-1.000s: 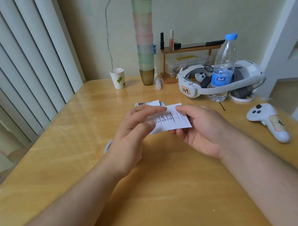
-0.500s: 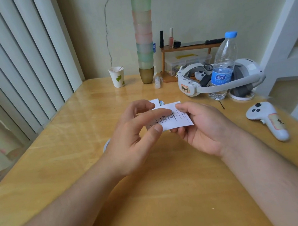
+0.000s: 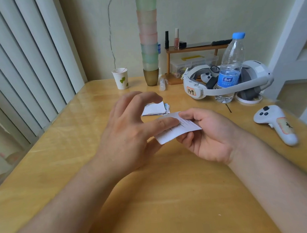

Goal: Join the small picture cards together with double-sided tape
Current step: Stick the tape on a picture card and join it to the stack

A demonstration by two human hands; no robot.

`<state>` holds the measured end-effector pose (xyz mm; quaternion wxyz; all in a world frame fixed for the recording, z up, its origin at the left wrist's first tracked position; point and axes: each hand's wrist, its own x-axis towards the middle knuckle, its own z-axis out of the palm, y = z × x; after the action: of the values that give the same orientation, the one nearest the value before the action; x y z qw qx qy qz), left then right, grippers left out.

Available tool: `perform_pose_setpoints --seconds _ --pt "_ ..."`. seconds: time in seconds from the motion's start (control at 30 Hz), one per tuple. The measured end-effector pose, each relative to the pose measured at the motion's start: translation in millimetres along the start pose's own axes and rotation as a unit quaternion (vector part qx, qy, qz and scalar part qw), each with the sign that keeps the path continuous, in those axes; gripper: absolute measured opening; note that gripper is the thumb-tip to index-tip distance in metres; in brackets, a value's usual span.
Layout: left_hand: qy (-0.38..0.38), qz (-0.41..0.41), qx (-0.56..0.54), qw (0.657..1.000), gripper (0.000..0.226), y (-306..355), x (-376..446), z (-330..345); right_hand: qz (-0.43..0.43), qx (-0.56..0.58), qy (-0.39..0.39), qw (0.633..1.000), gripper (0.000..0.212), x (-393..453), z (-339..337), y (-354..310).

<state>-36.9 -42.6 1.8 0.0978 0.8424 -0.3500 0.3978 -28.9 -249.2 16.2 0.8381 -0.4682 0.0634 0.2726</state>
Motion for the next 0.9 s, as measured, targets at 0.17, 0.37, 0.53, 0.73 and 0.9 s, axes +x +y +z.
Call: perform_pose_setpoints --seconds 0.17,0.37,0.53,0.73,0.9 --pt "0.018 -0.003 -0.011 1.000 0.051 0 0 1 0.002 -0.032 -0.027 0.999 0.023 0 -3 2" --pt "0.037 0.017 -0.014 0.999 0.039 -4 -3 4 0.011 -0.025 -0.075 0.997 0.060 5 -12 5" --pt "0.035 0.026 -0.024 0.999 0.036 -3 -5 9 -0.004 -0.009 -0.116 0.993 0.059 6 -15 5" --pt "0.043 0.021 -0.048 0.998 0.023 -5 -5 10 -0.013 -0.047 -0.142 0.989 0.053 4 -16 1" --pt "0.051 0.020 -0.059 0.997 0.022 -4 -7 11 -0.011 -0.048 -0.138 0.989 0.047 2 -16 0"
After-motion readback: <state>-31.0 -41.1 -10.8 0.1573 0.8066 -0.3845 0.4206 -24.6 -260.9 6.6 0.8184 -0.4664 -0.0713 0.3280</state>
